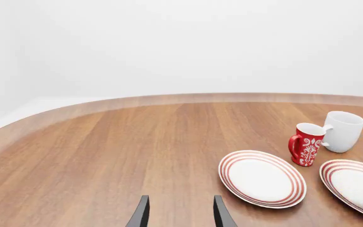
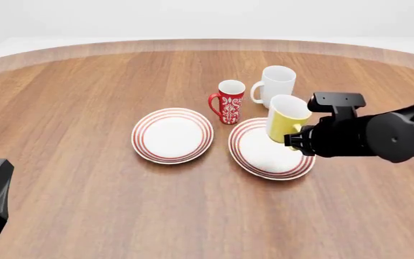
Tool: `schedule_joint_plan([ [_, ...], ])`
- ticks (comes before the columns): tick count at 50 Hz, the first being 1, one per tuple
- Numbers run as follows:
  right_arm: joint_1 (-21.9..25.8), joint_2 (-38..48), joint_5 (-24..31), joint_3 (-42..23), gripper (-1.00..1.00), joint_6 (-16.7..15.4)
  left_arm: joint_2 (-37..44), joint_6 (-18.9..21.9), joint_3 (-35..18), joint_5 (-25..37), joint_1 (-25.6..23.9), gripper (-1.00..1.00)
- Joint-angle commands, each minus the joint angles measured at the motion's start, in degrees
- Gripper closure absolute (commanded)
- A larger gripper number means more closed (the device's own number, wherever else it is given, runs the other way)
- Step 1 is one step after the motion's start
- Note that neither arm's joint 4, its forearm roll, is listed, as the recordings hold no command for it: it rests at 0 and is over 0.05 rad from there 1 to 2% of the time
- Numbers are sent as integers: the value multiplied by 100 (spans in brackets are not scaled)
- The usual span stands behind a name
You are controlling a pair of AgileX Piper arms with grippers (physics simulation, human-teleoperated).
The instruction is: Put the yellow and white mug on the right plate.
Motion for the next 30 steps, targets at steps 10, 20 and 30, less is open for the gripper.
schedule_joint_plan([
  [10, -55, 353, -428, 32, 100, 53, 0, 0, 0, 0, 0, -100],
  [20, 12, 585, -524, -72, 100, 73, 0, 0, 0, 0, 0, -100],
  [30, 7, 900, -808, -60, 100, 105, 0, 0, 0, 0, 0, -100],
])
